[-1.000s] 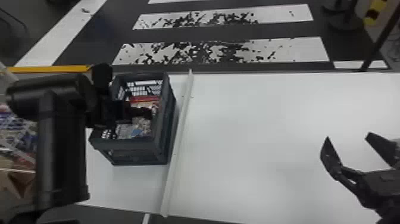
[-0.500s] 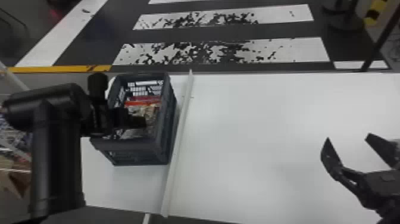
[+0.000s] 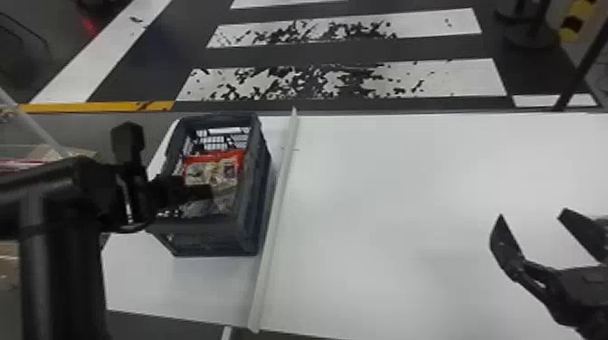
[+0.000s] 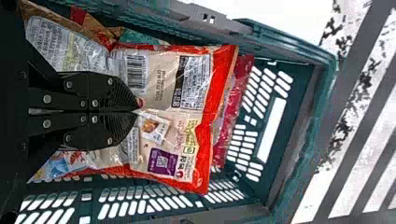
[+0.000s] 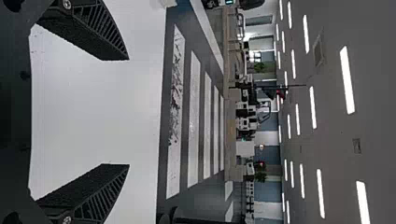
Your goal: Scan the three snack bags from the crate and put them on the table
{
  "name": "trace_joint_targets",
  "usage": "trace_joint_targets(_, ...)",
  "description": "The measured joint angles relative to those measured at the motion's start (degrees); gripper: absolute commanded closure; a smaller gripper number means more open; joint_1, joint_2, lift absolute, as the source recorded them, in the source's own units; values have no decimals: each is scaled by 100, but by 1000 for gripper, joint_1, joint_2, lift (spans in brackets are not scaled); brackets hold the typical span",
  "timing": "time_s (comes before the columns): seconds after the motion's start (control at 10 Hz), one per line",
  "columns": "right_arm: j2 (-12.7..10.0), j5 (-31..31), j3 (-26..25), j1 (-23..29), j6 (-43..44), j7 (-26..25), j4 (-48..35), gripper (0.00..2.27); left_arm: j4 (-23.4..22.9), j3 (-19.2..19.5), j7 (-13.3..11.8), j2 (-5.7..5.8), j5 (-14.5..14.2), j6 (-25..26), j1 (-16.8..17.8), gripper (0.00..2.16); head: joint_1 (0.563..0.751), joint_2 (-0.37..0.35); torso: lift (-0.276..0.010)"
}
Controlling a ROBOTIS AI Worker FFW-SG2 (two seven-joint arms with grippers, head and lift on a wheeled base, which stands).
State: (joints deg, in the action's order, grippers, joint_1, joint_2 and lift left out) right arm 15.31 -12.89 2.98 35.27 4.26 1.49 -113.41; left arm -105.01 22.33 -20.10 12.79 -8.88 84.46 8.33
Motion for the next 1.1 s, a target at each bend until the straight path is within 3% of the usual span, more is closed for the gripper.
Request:
trace_joint_targets(0.3, 13, -97, -35, 115, 0, 14, -97, 49, -1135, 111, 366, -69, -189, -29, -629, 2125, 695, 214, -94)
trace_joint_targets(0.5, 24, -154, -75, 161, 0, 25, -102, 49, -1512, 134, 529, -99, -216, -162, -887, 2125, 695, 218, -94)
trace_joint_targets(0.8, 25, -179, -148, 234, 0, 55, -102, 49, -1549, 173, 677, -174, -255, -884, -1037, 2125, 695, 219, -94)
trace_joint_targets(1.1, 25, -239, -215, 266, -4, 106, -102, 49, -1297, 168, 693, -215, -246, -1545, -1054, 2125, 695, 218, -94)
